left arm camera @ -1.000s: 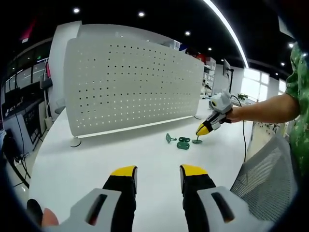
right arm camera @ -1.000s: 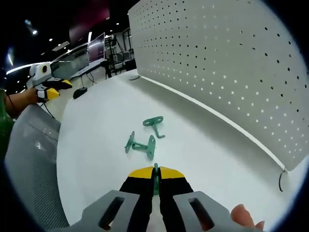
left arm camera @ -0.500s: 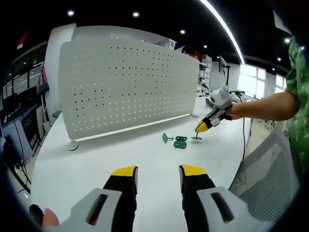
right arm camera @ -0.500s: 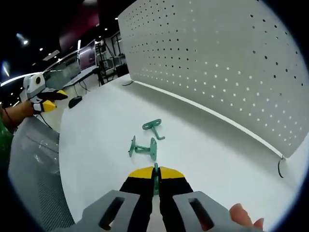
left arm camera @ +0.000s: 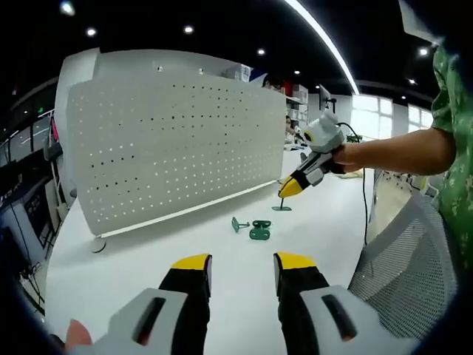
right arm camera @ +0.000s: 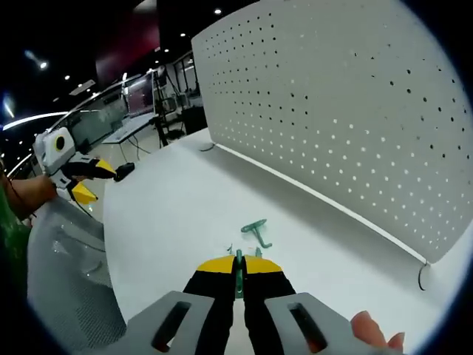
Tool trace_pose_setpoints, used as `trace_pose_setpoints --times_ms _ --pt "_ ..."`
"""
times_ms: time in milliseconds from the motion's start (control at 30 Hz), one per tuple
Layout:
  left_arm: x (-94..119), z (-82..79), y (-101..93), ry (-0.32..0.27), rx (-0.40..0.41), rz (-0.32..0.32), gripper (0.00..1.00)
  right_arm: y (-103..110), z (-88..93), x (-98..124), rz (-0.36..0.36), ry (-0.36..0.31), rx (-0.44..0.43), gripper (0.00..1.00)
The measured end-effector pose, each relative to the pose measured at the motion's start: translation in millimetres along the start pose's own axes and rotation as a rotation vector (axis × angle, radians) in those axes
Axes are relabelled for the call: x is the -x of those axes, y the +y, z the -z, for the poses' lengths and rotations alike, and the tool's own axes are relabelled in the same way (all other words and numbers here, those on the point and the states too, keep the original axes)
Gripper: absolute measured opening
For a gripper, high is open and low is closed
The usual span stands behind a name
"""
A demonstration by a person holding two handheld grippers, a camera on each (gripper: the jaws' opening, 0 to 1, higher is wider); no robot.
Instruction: Insert the hook assembly into the mounting plate slot until the hook locks in place.
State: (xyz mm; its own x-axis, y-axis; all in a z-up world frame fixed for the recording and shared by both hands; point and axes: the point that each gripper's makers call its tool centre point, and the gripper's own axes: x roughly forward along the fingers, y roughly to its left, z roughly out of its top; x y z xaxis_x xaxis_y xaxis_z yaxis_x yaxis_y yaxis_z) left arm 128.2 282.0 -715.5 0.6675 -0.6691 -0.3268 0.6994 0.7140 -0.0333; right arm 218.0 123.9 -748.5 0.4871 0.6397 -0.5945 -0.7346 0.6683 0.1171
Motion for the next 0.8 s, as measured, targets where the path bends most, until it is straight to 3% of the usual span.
trace_pose_setpoints --times_ms 367,800 --pt "-38.0 -20.2 -40.2 -0.020 -0.044 0.113 0.34 36.6 -42.7 -0.3 -0.033 -0.064 0.010 0.02" --pt "-54.2 -20.4 -36.2 -0.015 0.087 0.095 0.28 80.0 -68.8 -1.9 -0.098 -0.142 0.011 0.02"
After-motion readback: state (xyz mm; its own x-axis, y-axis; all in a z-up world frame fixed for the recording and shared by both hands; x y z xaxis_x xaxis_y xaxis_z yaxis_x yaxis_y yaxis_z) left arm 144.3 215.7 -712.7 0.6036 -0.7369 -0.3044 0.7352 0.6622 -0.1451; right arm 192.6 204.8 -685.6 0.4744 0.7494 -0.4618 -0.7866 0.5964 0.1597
